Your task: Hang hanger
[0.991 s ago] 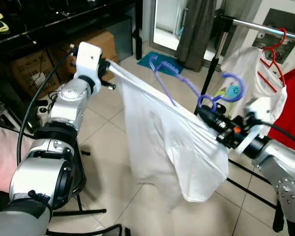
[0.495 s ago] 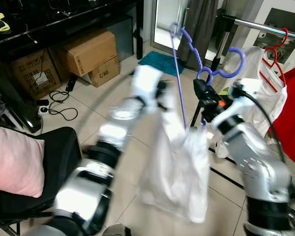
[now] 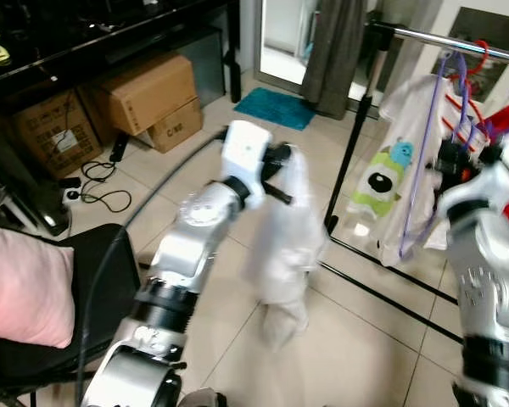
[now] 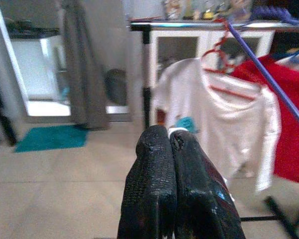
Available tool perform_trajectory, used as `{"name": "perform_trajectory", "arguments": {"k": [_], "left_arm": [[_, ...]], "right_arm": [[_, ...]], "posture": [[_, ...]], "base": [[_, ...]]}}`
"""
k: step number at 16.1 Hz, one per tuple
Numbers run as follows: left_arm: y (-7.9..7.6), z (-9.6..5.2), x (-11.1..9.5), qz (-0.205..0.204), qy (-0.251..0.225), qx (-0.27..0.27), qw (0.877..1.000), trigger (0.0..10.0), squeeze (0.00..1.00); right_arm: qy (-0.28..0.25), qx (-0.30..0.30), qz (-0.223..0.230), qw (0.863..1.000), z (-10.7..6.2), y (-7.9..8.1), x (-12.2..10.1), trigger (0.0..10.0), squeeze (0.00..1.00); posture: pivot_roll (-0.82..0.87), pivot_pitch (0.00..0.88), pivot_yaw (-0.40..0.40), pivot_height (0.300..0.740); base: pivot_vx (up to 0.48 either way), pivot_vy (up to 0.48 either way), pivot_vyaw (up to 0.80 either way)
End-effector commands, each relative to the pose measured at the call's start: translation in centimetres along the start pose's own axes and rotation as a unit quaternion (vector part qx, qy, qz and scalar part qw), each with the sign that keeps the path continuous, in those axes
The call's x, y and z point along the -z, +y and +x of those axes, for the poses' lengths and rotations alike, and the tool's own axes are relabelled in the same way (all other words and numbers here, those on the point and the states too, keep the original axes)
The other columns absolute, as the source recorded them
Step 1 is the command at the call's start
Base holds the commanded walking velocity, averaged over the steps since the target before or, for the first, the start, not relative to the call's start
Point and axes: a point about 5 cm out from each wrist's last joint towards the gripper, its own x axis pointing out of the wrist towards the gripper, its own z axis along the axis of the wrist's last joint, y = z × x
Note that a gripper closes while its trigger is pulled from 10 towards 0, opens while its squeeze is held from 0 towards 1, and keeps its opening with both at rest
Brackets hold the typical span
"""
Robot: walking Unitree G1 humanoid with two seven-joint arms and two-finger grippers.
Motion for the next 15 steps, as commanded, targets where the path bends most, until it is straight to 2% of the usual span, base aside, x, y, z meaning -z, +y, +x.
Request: {"name": "perform_trajectory", "arguments": {"k": [1,2,3,4,5,6,7,8,11,12,14,15], "left_arm": [[0.8,-0.5,-0.3,0.024,-0.002,-0.030,0.999,0.0,0.00],[1.6,-1.4,0.2,0.039,0.013,-0.054,0.998,0.7,0.00],[2.1,-2.2,1.1,0.063,0.042,-0.072,0.995,10.0,0.00],[2.6,-3.0,1.8,0.068,0.063,-0.090,0.992,10.0,0.00],[2.7,-3.8,2.1,0.078,0.063,-0.095,0.990,10.0,0.00],[2.9,-4.6,2.9,0.091,0.075,-0.100,0.988,10.0,0.00],[3.0,-5.1,3.4,0.095,0.083,-0.101,0.987,10.0,0.00],[3.2,-5.7,3.6,0.095,0.078,-0.122,0.985,10.0,0.00],[3.4,-6.2,3.6,0.101,0.077,-0.162,0.979,10.0,0.00],[3.1,-6.1,3.2,0.099,0.064,-0.156,0.981,10.0,0.00],[2.8,-5.7,2.7,0.097,0.053,-0.157,0.981,10.0,0.00],[2.8,-5.7,2.7,0.091,0.053,-0.161,0.981,10.0,0.00]], "right_arm": [[0.021,-0.028,-0.011,0.999,-0.4,0.4,0.5,10.0,0.00],[0.036,-0.050,-0.030,0.998,-1.3,0.7,1.1,10.0,0.00],[0.065,-0.077,-0.044,0.994,-2.3,1.2,2.2,10.0,0.00],[0.110,-0.061,-0.074,0.989,-3.2,1.1,3.7,10.0,0.00],[0.124,-0.058,-0.087,0.987,-3.9,1.1,4.6,10.0,0.00],[0.126,-0.066,-0.064,0.988,-4.3,1.4,4.9,10.0,0.00],[0.128,-0.058,-0.061,0.988,-4.4,1.6,5.0,10.0,0.00],[0.140,-0.048,-0.028,0.989,-4.5,1.8,5.1,10.0,0.00],[0.145,-0.046,0.011,0.988,-4.8,2.4,5.1,10.0,0.00],[0.146,-0.043,0.013,0.988,-4.7,2.6,5.1,10.0,0.00],[0.143,-0.037,-0.039,0.988,-4.2,2.8,4.9,10.0,0.00],[0.137,-0.033,-0.045,0.989,-4.0,2.8,4.7,10.0,0.00]], "posture": [[-0.04,0.029,0.044,0.740],[-0.04,0.028,0.047,0.740],[-0.04,0.029,0.053,0.740],[-0.04,0.029,0.053,0.740],[-0.03,0.027,0.050,0.740],[-0.03,0.027,0.050,0.740],[-0.03,0.033,0.045,0.740],[-0.02,0.035,0.044,0.740],[-0.02,0.042,0.034,0.740],[-0.01,0.044,0.024,0.740],[-0.01,0.044,0.018,0.740],[-0.01,0.044,0.017,0.740]], "base": [[0.000,0.000,0.00],[0.000,0.000,0.00],[0.000,0.000,0.00],[0.000,0.000,-0.80],[0.000,0.000,-0.79],[0.000,0.000,-0.80],[0.000,0.000,-0.80],[0.000,0.000,-0.80],[0.000,0.000,-0.80],[0.000,0.000,-0.80],[0.000,0.000,-0.80],[0.000,0.000,-0.79]]}}
